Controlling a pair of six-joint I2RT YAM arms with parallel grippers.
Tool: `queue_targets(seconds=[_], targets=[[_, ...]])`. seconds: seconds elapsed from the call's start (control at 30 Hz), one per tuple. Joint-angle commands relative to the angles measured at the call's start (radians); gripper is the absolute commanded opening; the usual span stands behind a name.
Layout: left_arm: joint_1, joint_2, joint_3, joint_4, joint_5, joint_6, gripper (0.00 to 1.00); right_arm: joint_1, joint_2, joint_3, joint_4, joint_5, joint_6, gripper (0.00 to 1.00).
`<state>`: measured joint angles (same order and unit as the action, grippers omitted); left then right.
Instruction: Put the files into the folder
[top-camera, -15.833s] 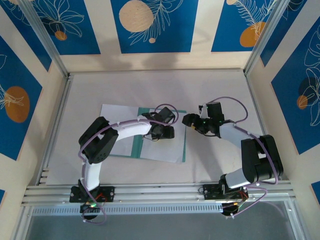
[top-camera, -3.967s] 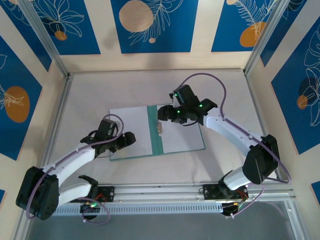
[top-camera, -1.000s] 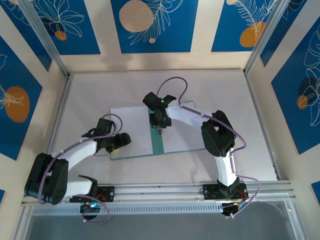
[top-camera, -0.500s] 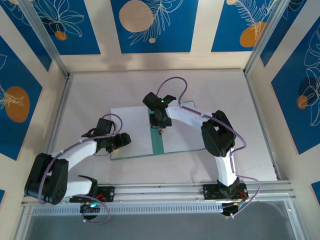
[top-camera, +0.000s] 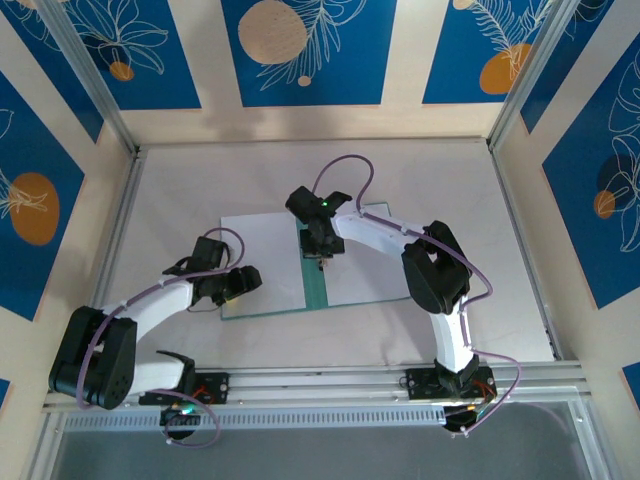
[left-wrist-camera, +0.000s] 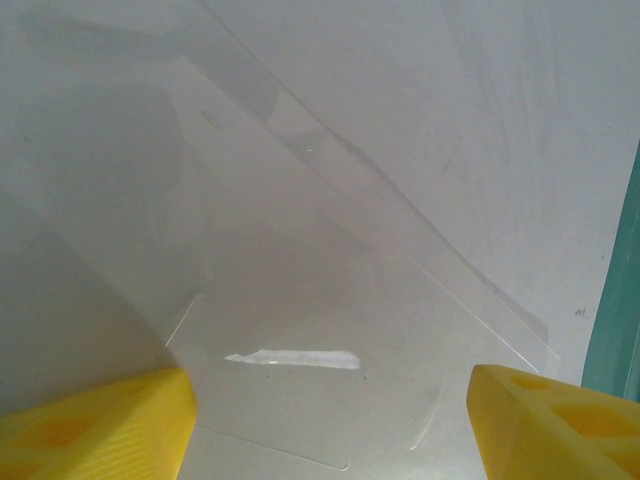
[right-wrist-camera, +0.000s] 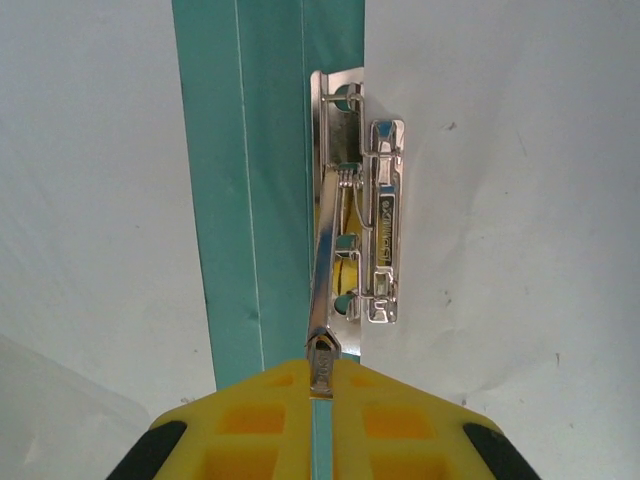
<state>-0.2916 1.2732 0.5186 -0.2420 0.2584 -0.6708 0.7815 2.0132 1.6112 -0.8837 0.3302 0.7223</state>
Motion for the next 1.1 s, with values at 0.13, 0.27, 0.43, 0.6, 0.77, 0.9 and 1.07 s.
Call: queue_targets(seconds=[0.13, 0.27, 0.43, 0.6, 0.77, 0.9, 1.07], targets=[[0.016, 0.02, -0.027, -0.023, 0.004, 0.018, 0.74, -0.011, -0.01, -0.044, -0.023, 0.051, -0.014, 0.09], [0.017, 0.026, -0.028, -0.02, 0.009, 0.019, 0.74, -0.01, -0.011, -0.056, -0.02, 0.053, -0.017, 0.08], [0.017, 0.038, -0.032, -0.013, 0.017, 0.018, 0.74, -0.014, -0.009, -0.067, -0.017, 0.055, -0.021, 0.08], [0.017, 0.038, -0.031, -0.012, 0.022, 0.017, 0.74, -0.013, -0.008, -0.072, -0.021, 0.068, -0.023, 0.07], [0.017, 0.033, -0.032, -0.017, 0.017, 0.018, 0.73, -0.014, -0.006, -0.078, -0.028, 0.085, -0.027, 0.07], [0.017, 0.035, -0.031, -0.02, 0.015, 0.019, 0.73, -0.018, -0.008, -0.086, -0.024, 0.084, -0.027, 0.06], [0.017, 0.036, -0.027, -0.023, 0.016, 0.021, 0.73, -0.019, -0.021, -0.093, 0.005, 0.05, -0.038, 0.06]])
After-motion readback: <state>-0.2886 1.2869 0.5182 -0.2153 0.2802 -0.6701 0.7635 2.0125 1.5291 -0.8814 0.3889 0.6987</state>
